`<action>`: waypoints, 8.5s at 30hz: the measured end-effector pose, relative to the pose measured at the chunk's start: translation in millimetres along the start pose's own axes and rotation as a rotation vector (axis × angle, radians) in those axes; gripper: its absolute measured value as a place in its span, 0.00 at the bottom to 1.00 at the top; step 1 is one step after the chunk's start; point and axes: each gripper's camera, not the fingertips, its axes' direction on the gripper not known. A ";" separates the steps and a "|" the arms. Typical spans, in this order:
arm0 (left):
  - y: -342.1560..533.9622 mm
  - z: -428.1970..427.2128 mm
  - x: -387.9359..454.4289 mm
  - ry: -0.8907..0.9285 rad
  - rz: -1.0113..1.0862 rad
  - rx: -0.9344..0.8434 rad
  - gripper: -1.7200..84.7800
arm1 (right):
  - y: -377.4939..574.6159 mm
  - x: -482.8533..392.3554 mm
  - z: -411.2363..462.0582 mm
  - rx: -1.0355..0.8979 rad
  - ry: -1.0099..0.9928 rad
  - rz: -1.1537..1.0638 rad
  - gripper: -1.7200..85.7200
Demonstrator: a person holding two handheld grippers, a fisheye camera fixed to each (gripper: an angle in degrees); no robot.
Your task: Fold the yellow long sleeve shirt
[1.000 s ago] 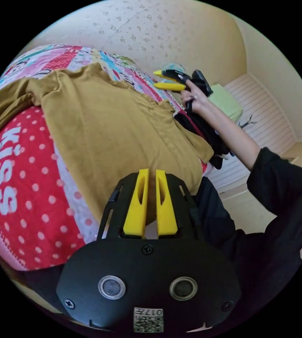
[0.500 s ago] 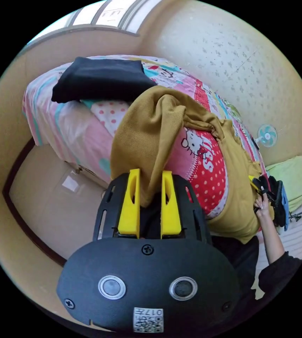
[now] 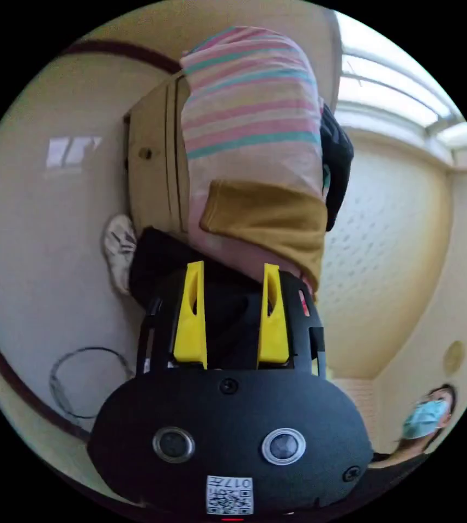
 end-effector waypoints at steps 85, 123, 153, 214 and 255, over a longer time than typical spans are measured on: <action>335.6 444.1 270.6 -0.496 1.303 -0.134 0.16 | -120.6 -251.6 -35.2 0.017 -0.118 -0.365 0.13; 215.1 475.8 385.5 -0.701 1.177 -0.466 0.14 | -36.4 -115.6 -190.5 0.169 0.128 0.175 0.15; 264.6 165.8 334.2 0.007 1.028 -0.813 0.05 | 254.8 -205.8 -359.1 0.216 -0.399 -0.229 0.05; 308.8 531.9 281.7 -0.182 0.599 -0.934 0.11 | 222.3 107.6 -328.5 0.172 -0.560 0.558 0.24; 385.9 610.6 479.1 -0.975 0.378 -1.262 0.14 | -65.1 72.3 -560.9 0.049 0.221 0.553 0.13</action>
